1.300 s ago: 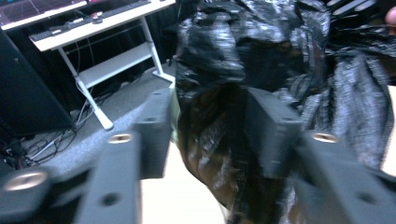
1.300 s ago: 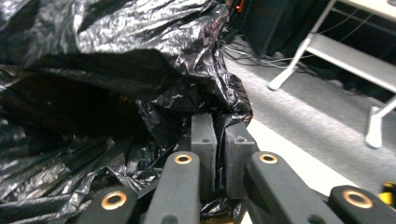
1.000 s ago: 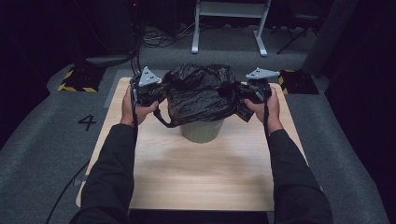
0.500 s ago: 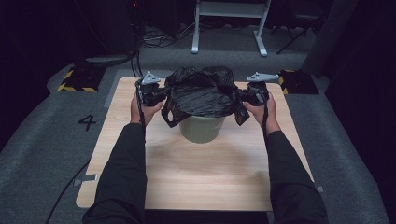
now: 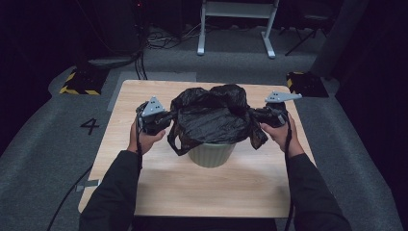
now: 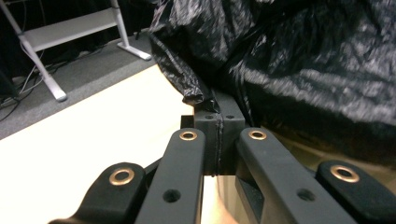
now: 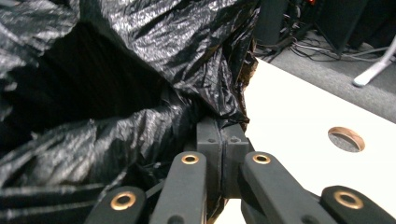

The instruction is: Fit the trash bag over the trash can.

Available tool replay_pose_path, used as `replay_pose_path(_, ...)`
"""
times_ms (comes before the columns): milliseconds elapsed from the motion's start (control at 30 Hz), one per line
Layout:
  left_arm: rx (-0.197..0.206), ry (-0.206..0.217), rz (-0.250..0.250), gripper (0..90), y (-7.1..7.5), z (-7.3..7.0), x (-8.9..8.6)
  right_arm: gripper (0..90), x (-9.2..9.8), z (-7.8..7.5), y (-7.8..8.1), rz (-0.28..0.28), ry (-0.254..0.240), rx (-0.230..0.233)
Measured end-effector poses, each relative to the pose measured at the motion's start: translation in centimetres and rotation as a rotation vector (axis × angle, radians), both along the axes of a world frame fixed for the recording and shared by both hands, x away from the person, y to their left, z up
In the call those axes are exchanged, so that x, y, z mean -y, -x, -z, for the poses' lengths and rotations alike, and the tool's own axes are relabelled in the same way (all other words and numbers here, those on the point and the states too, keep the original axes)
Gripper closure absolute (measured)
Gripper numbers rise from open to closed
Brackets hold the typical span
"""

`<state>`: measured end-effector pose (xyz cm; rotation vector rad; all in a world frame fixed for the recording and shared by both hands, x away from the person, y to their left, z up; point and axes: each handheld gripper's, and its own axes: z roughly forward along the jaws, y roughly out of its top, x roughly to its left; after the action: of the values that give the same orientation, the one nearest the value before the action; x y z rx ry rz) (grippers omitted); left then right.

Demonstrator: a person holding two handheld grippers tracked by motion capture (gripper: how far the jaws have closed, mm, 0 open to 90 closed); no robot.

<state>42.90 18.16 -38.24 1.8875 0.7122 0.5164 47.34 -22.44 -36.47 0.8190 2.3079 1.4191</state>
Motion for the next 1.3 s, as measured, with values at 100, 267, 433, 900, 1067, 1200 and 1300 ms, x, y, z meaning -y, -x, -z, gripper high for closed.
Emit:
replay_pose_path(100,0.015,-0.009,-0.021,79.5,1.4,-0.6,-0.3,78.7,0.7,-0.4,1.6,0.023,0.024,0.035)
replay_pose_path(267,0.089,0.003,-0.068,64.5,2.2,-2.5,-1.6,62.7,1.5,-2.5,3.6,0.077,0.081,0.148)
replay_pose_path(433,0.093,0.036,-0.085,43.3,2.1,-4.0,-2.5,57.1,1.6,-4.4,4.7,0.088,0.094,0.21)
replay_pose_path(900,0.093,-0.045,-0.027,59.0,-0.2,-5.2,-0.9,86.6,-0.3,-4.9,1.9,0.049,0.119,0.191)
replay_pose_path(1067,0.049,-0.059,-0.04,88.8,-1.6,-4.1,-0.8,89.2,-0.6,-4.2,0.5,0.05,0.114,0.138)
replay_pose_path(1200,-0.01,-0.062,-0.065,89.7,-3.0,-2.8,-0.5,89.3,-1.1,-3.3,-0.7,0.055,0.131,0.066)
replay_pose_path(1300,-0.061,-0.064,-0.062,89.6,-4.1,-1.7,-0.2,89.5,-1.5,-2.4,-1.7,0.057,0.138,0.019)
